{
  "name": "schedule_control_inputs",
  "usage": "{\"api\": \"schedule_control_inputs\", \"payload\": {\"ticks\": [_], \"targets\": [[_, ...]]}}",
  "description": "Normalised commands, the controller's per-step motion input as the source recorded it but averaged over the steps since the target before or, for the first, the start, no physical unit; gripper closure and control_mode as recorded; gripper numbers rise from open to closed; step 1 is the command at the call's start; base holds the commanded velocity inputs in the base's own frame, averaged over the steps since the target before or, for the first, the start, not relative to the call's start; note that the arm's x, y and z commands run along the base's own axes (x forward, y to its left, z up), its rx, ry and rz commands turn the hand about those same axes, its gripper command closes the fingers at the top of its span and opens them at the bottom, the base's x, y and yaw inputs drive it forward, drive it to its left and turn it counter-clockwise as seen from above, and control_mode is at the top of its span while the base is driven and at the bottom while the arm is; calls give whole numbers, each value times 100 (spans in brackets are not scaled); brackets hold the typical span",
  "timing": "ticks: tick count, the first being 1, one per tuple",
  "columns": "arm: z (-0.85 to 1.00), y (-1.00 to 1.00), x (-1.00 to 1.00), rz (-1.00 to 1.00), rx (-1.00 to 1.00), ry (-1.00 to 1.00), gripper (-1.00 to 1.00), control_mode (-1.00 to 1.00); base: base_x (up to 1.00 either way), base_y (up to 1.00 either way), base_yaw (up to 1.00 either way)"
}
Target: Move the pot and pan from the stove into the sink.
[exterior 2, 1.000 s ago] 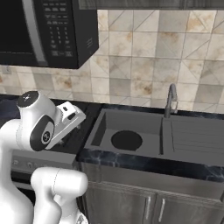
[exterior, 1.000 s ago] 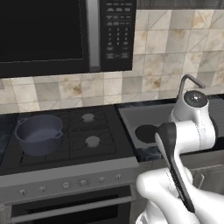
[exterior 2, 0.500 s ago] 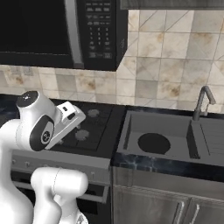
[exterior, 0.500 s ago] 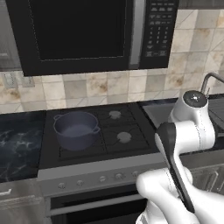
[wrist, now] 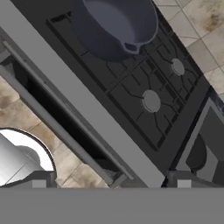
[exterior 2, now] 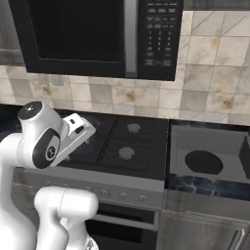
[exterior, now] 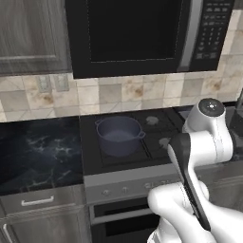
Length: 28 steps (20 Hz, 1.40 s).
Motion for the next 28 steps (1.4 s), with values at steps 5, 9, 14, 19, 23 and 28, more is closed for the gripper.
{"api": "schedule_control_inputs", "payload": {"ticks": [5,9,14,19,23,28], "targets": [[0,0,0,0,0,0,-100,100,-24,54,0],[0,0,0,0,0,0,-100,100,-12,47,0],[0,0,0,0,0,0,-100,100,-4,26,0],[0,0,0,0,0,0,-100,100,8,1,0],[0,0,0,0,0,0,-100,100,32,16,-2],[0,0,0,0,0,0,-100,100,41,24,-5]]}}
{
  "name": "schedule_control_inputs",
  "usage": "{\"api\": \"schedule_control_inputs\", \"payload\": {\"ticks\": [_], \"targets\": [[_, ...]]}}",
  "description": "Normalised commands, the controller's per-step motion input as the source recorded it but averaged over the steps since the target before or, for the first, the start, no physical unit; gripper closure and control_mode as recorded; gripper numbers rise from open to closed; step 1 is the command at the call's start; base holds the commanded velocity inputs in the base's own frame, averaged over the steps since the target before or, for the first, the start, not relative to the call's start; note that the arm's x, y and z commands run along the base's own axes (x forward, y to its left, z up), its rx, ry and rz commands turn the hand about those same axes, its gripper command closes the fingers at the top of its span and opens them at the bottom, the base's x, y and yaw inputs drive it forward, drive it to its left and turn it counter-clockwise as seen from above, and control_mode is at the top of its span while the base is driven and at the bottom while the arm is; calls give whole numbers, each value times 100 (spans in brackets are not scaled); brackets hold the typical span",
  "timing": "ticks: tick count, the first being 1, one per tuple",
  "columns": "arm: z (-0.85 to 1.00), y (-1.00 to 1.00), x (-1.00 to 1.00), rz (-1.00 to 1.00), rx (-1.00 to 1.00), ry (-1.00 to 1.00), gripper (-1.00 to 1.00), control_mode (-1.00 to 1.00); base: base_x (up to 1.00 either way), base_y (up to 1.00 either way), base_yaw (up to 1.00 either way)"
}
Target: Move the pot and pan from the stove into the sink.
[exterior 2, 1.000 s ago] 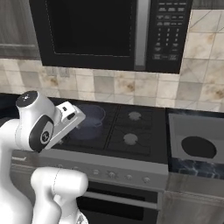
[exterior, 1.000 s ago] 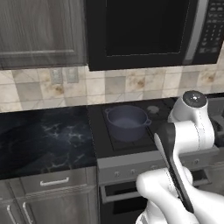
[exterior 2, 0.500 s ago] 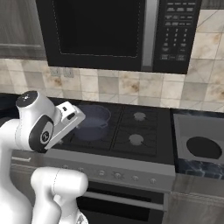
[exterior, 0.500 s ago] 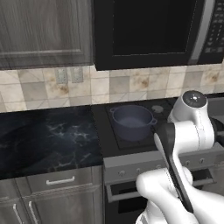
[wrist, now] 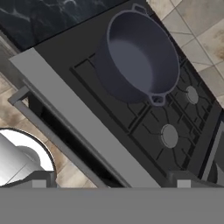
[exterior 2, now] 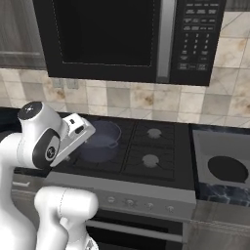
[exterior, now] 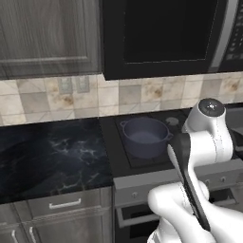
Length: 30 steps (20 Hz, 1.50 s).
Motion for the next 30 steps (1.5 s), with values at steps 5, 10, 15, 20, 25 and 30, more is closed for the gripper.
{"api": "schedule_control_inputs", "payload": {"ticks": [5,10,15,20,25,30], "targets": [[0,0,0,0,0,0,-100,100,22,15,-4],[0,0,0,0,0,0,-100,-100,0,0,0],[0,21,9,-1,0,0,-100,-100,0,0,0],[0,40,2,-1,4,1,-100,-100,0,0,0],[-1,13,0,0,9,3,-100,-100,0,0,0],[-4,-1,0,6,15,6,-100,-100,0,0,0]]}}
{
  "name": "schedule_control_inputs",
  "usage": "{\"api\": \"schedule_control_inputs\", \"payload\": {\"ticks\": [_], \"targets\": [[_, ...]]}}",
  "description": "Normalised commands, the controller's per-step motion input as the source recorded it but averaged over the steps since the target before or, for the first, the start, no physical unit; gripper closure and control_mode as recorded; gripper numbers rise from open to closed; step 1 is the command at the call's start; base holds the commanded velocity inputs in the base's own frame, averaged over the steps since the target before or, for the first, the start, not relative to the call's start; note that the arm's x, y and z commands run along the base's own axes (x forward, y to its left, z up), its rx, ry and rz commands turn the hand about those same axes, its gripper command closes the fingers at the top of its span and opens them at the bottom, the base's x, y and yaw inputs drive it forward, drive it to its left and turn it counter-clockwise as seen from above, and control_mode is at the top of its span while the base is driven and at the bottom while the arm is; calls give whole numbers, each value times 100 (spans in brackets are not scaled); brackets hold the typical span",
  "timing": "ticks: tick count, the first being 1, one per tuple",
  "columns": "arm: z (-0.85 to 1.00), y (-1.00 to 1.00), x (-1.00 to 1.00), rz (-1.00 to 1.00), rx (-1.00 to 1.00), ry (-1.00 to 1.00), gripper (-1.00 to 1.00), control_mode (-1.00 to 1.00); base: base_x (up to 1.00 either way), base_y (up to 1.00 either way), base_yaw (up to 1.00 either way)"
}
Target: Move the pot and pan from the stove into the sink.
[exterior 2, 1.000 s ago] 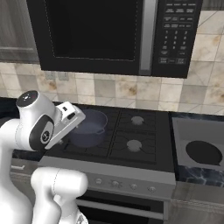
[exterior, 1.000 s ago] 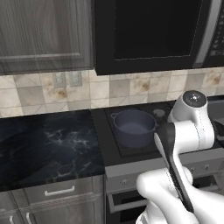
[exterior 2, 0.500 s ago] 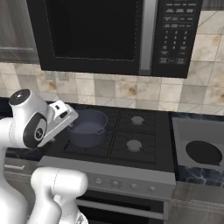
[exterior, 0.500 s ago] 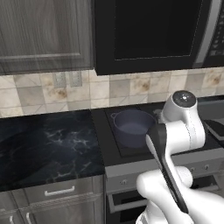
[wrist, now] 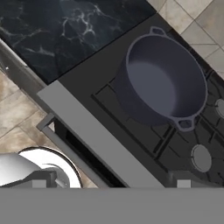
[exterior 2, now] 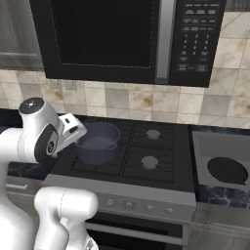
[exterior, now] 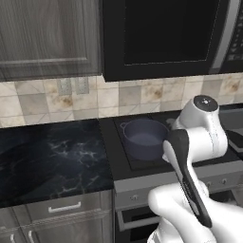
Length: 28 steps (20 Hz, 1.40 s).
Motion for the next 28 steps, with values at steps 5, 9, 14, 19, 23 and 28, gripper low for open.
{"api": "schedule_control_inputs", "payload": {"ticks": [5,9,14,19,23,28], "targets": [[-4,-10,0,6,15,2,-100,-100,0,0,0],[0,0,0,0,1,0,-100,-100,0,0,0],[-1,0,3,0,0,-1,-100,-100,0,0,0],[-12,5,11,0,0,-3,-100,-100,0,0,0],[-16,9,16,0,-1,-2,-100,-100,0,0,0],[-17,8,18,0,-2,0,-100,-100,0,0,0]]}}
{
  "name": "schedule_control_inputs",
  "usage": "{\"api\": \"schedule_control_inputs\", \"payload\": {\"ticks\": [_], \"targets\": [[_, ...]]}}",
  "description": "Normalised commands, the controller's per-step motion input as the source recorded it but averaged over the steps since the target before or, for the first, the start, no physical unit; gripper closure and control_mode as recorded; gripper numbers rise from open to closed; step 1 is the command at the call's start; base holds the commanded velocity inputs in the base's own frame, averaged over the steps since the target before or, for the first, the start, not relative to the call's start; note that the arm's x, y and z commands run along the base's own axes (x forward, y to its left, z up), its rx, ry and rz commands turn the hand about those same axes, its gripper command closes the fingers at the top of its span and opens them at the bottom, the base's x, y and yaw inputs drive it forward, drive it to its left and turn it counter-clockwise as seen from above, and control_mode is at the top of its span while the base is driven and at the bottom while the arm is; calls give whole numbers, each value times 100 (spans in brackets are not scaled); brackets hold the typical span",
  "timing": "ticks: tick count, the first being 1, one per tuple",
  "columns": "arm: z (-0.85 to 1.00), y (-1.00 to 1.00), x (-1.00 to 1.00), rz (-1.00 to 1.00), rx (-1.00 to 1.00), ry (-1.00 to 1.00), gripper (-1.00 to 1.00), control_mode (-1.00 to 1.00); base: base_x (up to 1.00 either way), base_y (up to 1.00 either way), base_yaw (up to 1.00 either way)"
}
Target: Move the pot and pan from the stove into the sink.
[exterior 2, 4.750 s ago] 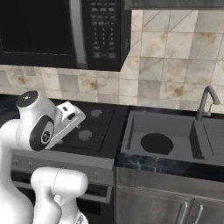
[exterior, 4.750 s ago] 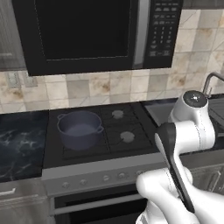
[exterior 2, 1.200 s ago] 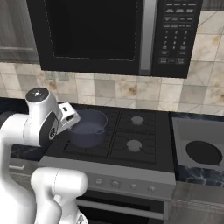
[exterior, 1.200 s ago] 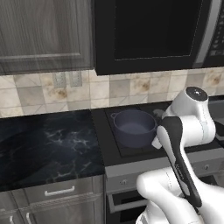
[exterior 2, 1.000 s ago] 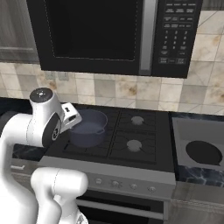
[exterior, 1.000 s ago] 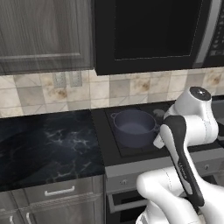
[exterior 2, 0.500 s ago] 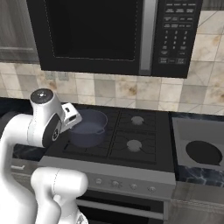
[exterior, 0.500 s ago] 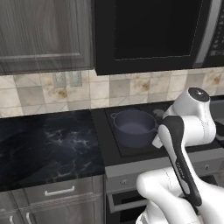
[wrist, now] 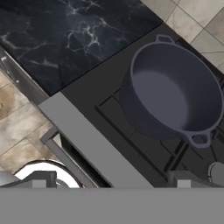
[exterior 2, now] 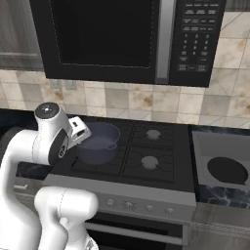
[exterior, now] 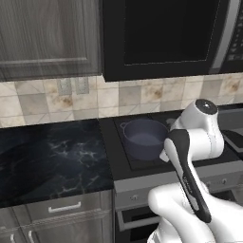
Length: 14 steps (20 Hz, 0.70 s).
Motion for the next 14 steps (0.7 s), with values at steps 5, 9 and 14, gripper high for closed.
{"api": "schedule_control_inputs", "payload": {"ticks": [5,9,14], "targets": [[-14,8,21,0,-2,0,-100,-100,0,0,0],[-12,4,23,0,-1,0,-100,-100,0,0,0],[-11,1,26,0,-2,0,-100,-100,0,0,0]]}}
